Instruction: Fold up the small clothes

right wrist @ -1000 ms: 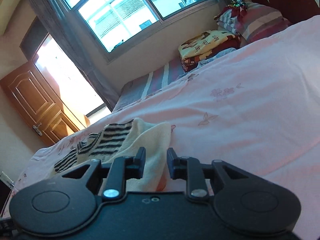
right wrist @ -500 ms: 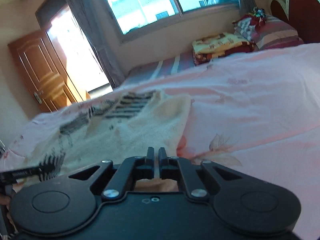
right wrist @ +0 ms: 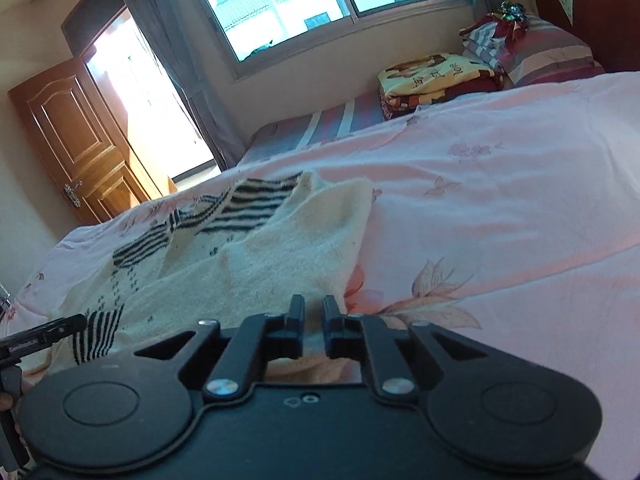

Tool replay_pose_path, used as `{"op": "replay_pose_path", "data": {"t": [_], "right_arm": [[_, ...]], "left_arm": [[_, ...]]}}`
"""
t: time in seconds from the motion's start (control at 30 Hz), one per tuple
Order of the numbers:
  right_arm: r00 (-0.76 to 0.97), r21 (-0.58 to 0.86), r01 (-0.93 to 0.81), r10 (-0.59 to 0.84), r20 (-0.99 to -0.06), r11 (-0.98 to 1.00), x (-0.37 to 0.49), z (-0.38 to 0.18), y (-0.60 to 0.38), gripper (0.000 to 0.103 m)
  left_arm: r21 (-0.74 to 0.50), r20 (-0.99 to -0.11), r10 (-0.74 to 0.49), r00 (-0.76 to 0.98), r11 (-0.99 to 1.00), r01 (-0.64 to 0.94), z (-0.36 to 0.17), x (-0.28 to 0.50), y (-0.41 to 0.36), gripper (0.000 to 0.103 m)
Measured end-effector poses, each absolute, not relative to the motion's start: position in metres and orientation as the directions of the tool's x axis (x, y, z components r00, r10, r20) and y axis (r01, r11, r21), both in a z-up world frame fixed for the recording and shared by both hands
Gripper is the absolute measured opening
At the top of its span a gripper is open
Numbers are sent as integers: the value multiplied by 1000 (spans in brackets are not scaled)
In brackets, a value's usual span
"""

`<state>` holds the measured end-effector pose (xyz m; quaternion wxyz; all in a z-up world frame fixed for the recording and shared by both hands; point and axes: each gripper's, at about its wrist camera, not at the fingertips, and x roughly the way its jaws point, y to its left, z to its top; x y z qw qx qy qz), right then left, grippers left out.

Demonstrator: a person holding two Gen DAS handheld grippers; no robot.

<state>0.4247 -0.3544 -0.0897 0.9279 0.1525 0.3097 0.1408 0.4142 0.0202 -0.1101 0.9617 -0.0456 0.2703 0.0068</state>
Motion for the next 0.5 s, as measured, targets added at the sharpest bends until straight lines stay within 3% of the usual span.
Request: {"op": "replay_pose_path", "data": {"t": [0.03, 0.1, 0.23, 0.33, 0.37, 0.4, 0.5], "right_arm": [[777, 377, -157, 350, -524, 913, 429, -89, -358, 13], [790, 415, -126, 344, -508, 901, 445, -90, -366, 13], [795, 497, -64, 345, -499, 865, 479, -101, -380, 18], [784, 554, -45, 373, -497, 831, 498, -110, -385, 25], [779, 557, -46, 379, -500, 829, 503, -113, -384, 22], [775, 557, -63, 393, -495, 828, 505, -115, -383, 13], [779, 475, -64, 341, -526, 878, 505, -114, -375, 8]], "left_arm": [[-101, -527, -22, 849, 994, -36, -109, 415, 22, 75], [-118, -535, -57, 843, 993, -8, -109, 419, 22, 61], [-166, -611, -56, 790, 984, -58, -123, 435, 25, 52], [-273, -612, -140, 779, 961, -41, -135, 438, 31, 32], [-278, -611, -149, 777, 960, -35, -137, 438, 29, 14], [-275, -606, -149, 782, 961, -30, -136, 437, 28, 8], [-138, -562, -46, 826, 990, -39, -128, 430, 12, 8]]}}
